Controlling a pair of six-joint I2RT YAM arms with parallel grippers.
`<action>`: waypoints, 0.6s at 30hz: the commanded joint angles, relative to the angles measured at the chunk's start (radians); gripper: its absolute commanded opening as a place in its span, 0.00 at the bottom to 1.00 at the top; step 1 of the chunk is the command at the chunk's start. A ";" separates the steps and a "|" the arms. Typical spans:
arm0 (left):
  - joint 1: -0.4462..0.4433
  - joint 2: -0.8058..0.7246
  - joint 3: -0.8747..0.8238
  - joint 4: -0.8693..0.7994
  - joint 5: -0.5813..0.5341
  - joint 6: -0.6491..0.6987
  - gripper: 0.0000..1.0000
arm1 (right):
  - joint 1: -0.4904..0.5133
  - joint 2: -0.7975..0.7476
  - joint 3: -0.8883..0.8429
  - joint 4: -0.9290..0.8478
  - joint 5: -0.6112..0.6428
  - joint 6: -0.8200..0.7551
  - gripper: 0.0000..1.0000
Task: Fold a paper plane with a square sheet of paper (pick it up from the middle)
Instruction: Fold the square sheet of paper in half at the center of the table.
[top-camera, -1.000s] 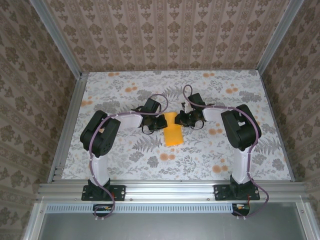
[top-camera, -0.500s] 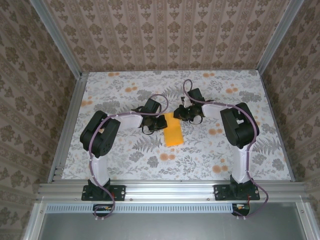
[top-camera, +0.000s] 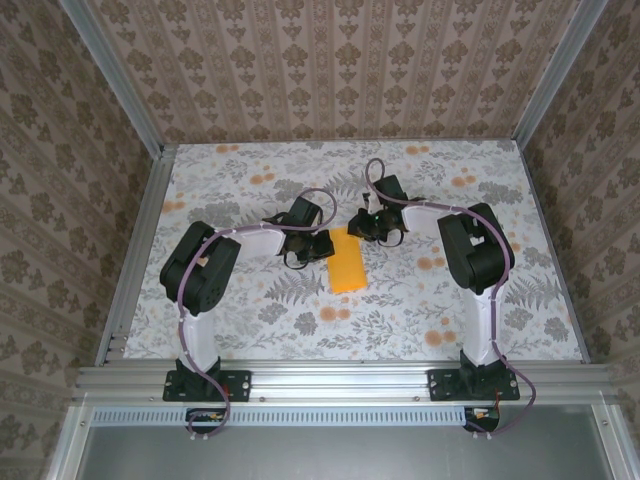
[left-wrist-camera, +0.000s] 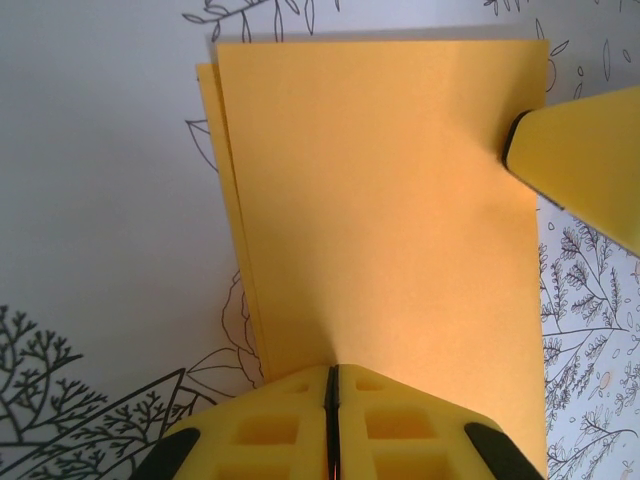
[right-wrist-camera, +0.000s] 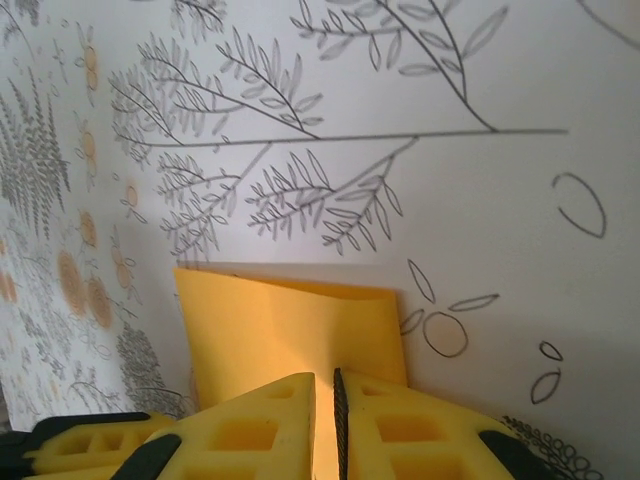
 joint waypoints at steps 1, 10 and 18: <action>-0.012 0.046 -0.061 -0.213 -0.054 0.033 0.10 | -0.001 0.028 0.042 -0.029 0.036 0.020 0.15; -0.012 0.048 -0.064 -0.209 -0.053 0.035 0.10 | -0.001 0.068 0.058 -0.062 0.125 0.048 0.14; -0.012 0.038 -0.065 -0.212 -0.056 0.038 0.10 | 0.000 -0.024 0.076 -0.140 0.168 0.067 0.16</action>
